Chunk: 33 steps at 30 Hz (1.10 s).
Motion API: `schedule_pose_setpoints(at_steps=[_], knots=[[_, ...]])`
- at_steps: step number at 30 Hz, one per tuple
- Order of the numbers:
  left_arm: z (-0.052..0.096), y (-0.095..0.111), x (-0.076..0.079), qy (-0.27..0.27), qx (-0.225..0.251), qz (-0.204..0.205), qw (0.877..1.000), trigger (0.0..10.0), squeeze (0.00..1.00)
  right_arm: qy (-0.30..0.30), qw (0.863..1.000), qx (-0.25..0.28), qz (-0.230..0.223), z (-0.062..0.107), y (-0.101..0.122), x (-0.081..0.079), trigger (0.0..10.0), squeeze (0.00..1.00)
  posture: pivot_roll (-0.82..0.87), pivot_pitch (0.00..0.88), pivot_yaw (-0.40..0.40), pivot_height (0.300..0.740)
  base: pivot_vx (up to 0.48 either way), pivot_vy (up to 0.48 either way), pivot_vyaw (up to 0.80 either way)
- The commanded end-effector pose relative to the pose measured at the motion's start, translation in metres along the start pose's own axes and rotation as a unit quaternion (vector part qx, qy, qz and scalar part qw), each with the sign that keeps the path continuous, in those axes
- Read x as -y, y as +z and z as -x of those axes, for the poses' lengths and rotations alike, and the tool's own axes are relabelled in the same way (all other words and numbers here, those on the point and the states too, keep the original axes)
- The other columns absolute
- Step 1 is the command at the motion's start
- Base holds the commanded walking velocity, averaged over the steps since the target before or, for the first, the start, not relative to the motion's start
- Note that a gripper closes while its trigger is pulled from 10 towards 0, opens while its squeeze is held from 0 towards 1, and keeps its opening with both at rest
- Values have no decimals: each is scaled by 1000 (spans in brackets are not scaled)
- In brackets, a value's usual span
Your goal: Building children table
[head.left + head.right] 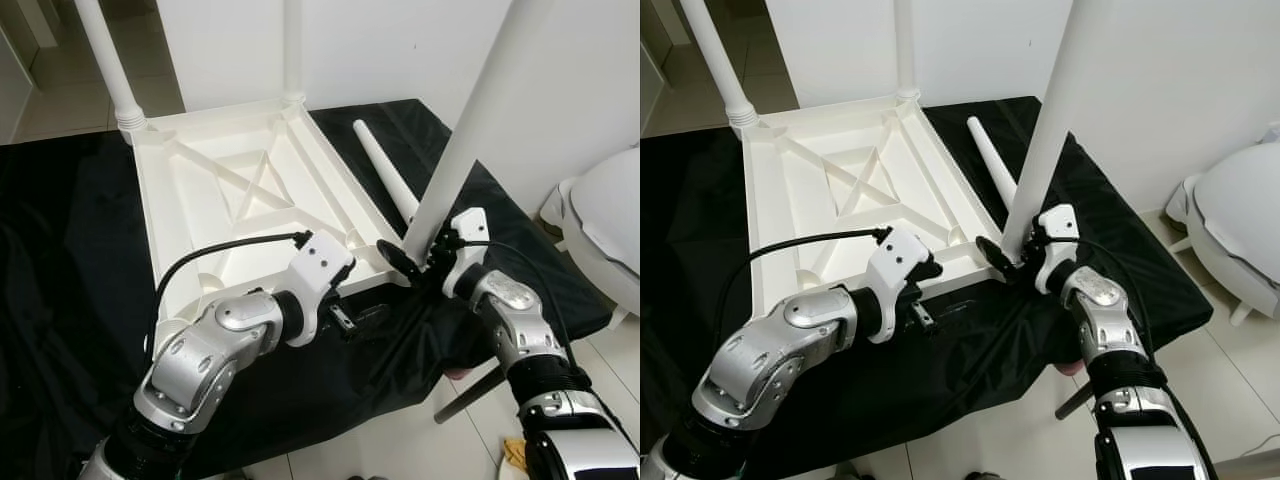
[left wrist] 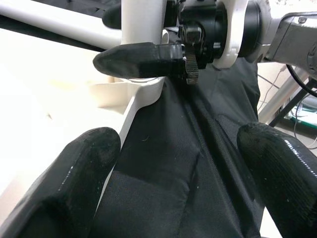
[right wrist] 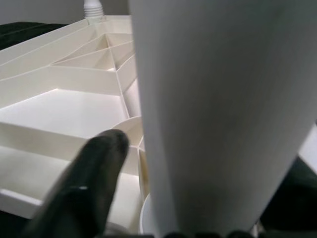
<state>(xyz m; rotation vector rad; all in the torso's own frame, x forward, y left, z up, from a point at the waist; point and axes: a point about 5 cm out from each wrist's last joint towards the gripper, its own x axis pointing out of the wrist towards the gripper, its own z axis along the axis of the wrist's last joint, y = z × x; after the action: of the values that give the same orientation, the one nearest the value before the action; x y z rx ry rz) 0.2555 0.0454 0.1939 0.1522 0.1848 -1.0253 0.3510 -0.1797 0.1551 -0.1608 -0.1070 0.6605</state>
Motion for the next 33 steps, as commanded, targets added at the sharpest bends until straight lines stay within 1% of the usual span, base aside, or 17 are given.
schedule_pose_setpoints(at_steps=[1,12,13,14,16,17,22,23,25,27,31,33], knots=[[1,0,1,7,-4,-1,1000,10000,0,16,1000,-4,6,-1,-3,-2,0,0,13,93,5,740,0,0,0],[1,0,2,8,-3,1,1000,10000,0,22,1000,-6,2,3,-8,-4,0,0,6,95,1,740,0,0,0],[0,0,2,8,-3,1,1000,10000,0,13,1000,-10,3,4,-10,-3,2510,0,3,95,1,740,0,0,0],[0,0,2,7,-3,1,1000,10000,0,0,1000,-14,-3,4,-11,-4,10000,0,0,95,1,740,0,0,0],[0,0,2,6,-3,1,1000,10000,0,-9,1000,-16,-7,4,-12,-4,10000,0,0,95,1,740,0,0,0],[0,0,2,6,-3,1,1000,10000,0,-28,999,-11,-16,3,-12,-4,10000,0,-1,95,0,740,0,0,0],[0,0,2,5,-2,2,1000,10000,0,-74,997,-3,-16,0,-10,-5,10000,0,-5,96,0,740,0,0,0],[0,0,2,5,-2,2,1000,10000,0,-74,997,-3,-16,0,-10,-5,10000,0,-5,96,0,740,0,0,0],[-1,0,2,4,-3,2,1000,10000,0,-118,993,11,-23,-3,-7,-8,10000,0,-8,95,0,740,0,0,0],[-1,0,2,2,-3,2,1000,10000,0,-144,989,23,-28,-6,-5,-11,10000,0,-10,94,0,740,0,0,0],[-2,-1,3,0,-4,2,1000,10000,0,-191,980,43,-45,-13,2,-19,10000,0,-9,90,1,740,0,0,0],[-2,-1,3,-1,-4,2,1000,10000,0,-200,978,45,-48,-14,3,-21,10000,0,-9,90,1,740,0,0,0]])
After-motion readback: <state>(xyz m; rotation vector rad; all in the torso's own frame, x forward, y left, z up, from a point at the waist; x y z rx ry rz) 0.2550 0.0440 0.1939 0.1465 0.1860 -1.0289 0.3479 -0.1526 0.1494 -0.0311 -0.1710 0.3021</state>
